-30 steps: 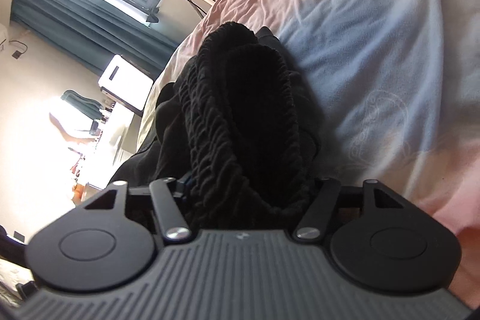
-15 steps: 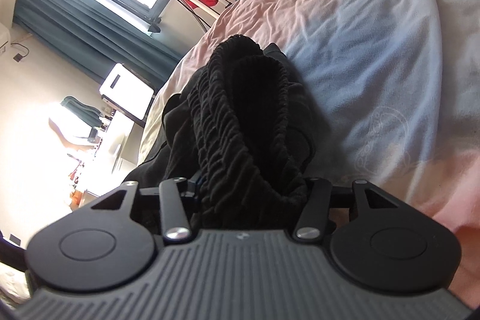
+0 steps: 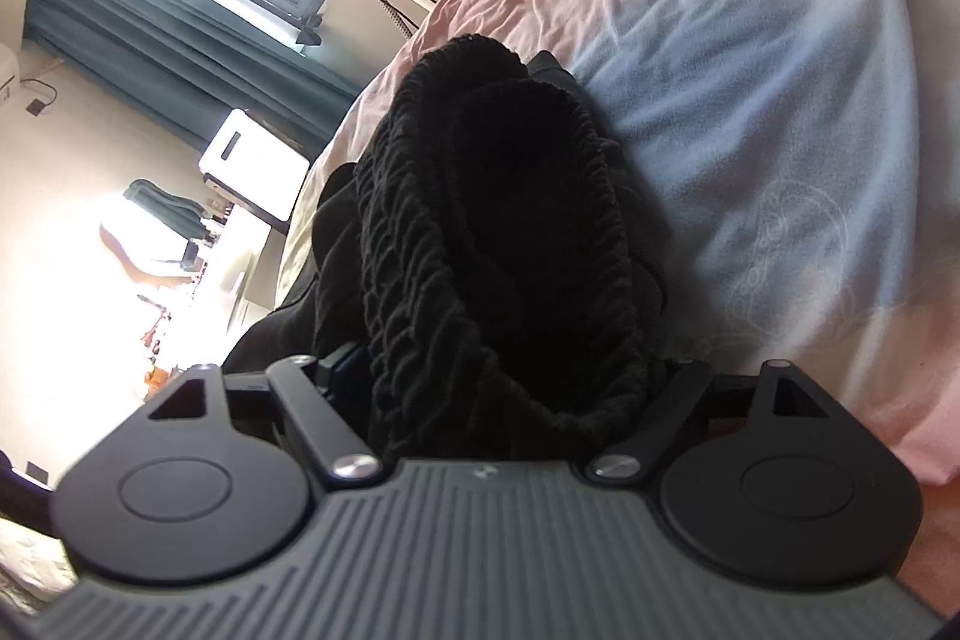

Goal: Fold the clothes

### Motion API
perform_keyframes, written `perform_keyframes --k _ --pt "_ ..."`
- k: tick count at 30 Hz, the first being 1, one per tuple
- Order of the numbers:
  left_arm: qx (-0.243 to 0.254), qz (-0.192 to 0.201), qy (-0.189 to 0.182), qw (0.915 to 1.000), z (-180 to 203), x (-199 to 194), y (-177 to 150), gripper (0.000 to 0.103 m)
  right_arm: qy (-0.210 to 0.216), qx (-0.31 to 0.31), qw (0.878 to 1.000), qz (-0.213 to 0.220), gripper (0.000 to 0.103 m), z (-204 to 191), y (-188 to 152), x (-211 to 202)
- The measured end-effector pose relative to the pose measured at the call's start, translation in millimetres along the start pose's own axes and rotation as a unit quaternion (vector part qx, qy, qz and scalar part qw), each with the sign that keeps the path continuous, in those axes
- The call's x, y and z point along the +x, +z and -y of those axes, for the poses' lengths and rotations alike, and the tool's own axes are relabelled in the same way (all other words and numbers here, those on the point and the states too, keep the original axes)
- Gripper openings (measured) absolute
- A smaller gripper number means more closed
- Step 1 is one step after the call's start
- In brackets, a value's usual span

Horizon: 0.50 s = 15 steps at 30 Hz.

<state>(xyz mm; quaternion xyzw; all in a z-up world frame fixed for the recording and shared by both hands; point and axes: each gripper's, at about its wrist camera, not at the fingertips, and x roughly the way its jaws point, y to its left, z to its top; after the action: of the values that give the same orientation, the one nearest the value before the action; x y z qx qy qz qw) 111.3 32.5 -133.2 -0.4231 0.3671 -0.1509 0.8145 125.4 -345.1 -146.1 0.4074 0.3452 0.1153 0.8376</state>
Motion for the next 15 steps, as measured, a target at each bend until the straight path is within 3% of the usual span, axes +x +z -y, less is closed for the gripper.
perform_keyframes --k 3,5,11,15 --pt "0.015 0.002 0.007 0.9999 7.6 -3.9 0.6 0.067 0.002 -0.002 1.000 0.015 0.051 -7.8 4.9 -9.4" --pt "0.019 0.008 0.008 0.9997 14.9 -9.2 1.4 0.058 0.013 -0.002 1.000 0.028 0.046 -14.2 9.3 -17.9" --pt "0.023 0.027 -0.008 0.9993 62.9 -25.2 9.3 0.053 0.068 -0.018 0.994 0.085 0.042 -39.0 31.8 -55.6" --pt "0.054 0.031 -0.022 0.9979 121.5 -21.0 15.6 0.050 0.097 -0.018 0.986 0.134 0.042 -45.2 60.9 -91.5"
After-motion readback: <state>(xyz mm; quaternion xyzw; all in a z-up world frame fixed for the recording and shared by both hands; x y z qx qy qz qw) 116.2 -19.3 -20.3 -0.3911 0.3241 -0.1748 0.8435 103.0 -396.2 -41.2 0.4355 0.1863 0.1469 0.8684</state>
